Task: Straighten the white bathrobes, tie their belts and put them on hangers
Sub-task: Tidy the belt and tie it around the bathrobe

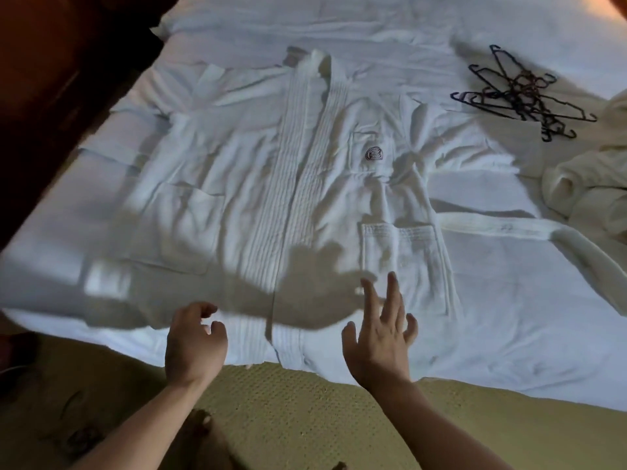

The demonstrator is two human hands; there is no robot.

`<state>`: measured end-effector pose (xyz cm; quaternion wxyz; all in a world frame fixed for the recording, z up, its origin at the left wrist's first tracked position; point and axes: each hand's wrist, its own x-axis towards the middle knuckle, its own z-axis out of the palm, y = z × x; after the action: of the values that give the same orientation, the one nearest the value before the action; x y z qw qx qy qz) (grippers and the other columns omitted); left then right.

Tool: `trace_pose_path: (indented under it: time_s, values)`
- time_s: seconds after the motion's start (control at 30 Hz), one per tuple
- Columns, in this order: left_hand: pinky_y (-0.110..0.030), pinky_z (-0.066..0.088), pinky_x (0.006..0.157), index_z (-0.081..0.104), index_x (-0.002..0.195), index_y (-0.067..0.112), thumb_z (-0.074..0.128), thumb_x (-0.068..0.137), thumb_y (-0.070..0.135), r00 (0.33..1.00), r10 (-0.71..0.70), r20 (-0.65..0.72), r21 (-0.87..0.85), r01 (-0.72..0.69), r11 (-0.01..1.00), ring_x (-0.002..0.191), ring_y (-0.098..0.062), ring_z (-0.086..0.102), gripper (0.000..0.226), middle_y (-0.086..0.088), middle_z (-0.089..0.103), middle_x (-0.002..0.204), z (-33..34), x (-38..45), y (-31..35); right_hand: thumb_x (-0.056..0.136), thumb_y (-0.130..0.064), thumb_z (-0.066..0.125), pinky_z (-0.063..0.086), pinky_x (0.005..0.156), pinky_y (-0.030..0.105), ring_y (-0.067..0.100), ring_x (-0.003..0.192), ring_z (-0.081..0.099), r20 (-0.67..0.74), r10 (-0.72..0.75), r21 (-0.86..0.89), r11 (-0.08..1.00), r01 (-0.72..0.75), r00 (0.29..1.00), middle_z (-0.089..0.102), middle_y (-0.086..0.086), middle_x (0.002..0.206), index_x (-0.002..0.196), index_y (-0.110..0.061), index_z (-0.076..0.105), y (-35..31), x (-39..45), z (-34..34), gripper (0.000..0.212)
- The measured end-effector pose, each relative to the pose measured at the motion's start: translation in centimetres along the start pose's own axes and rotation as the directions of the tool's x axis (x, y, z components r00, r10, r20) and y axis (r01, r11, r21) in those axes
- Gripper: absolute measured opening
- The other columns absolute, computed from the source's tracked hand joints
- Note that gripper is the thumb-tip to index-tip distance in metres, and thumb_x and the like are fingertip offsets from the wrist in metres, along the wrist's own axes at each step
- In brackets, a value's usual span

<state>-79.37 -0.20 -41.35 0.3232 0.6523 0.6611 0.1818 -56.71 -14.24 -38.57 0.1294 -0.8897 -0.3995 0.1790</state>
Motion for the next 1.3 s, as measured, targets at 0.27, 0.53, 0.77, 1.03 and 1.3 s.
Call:
trace_pose_path:
  time_s: [0.27,0.53,0.77,1.03,1.3]
  values:
    - [-0.041,0.051,0.087,0.065,0.107,0.018,0.064,0.081,0.003,0.983,0.136,-0.127,0.059,-0.130,0.990,0.100,-0.028,0.060,0.030,-0.002,0.055,0.113,-6.0,10.3,-0.5,0.103,-0.037,0.033,-0.013,0.123,0.052,0.019,0.151,-0.030,0.258,-0.201,-0.012,0.977,0.211,0.945,-0.032,-0.006,0.164,0.159,-0.038,0.004,-13.4,6.5,3.0,0.063]
    - [-0.054,0.035,0.102,0.048,0.134,0.022,0.058,0.091,0.030,0.995,-0.098,-0.019,0.327,0.099,0.940,0.124,-0.042,0.043,0.045,-0.014,0.046,0.140,-9.4,20.1,-1.9,0.095,-0.075,0.008,-0.025,0.114,0.061,0.029,0.137,-0.051,0.432,0.056,-0.155,0.988,0.013,0.900,-0.055,-0.002,0.149,0.149,-0.042,-0.034,-17.5,10.5,8.5,0.077]
    - [-0.044,0.044,0.096,0.054,0.128,0.015,0.058,0.090,0.029,0.991,-0.128,0.051,0.135,0.120,0.984,0.114,-0.038,0.052,0.041,-0.015,0.055,0.128,-9.9,26.4,-2.1,0.093,-0.077,0.006,-0.030,0.110,0.061,0.027,0.126,-0.061,0.537,0.115,-0.192,0.981,-0.012,0.836,-0.067,-0.004,0.134,0.141,-0.038,-0.046,-17.6,11.6,9.0,0.080]
    - [-0.036,0.036,0.076,0.059,0.103,0.010,0.050,0.098,0.035,0.976,-0.169,0.136,0.095,0.157,0.983,0.102,-0.038,0.060,0.027,-0.017,0.065,0.107,-8.1,29.5,-0.6,0.092,-0.078,0.006,-0.030,0.109,0.063,0.029,0.124,-0.062,0.572,0.151,-0.215,0.976,-0.030,0.807,-0.068,-0.002,0.133,0.141,-0.035,-0.045,-18.2,12.2,8.8,0.083]
    - [-0.046,0.048,0.080,0.057,0.101,0.010,0.047,0.099,0.042,0.996,-0.094,0.006,0.193,0.091,0.977,0.098,-0.047,0.061,0.033,-0.026,0.066,0.104,-6.9,27.4,-1.3,0.095,-0.075,0.009,-0.031,0.108,0.063,0.029,0.126,-0.061,0.590,0.137,-0.191,0.981,-0.027,0.796,-0.067,-0.001,0.135,0.145,-0.033,-0.042,-17.9,12.3,8.6,0.083]
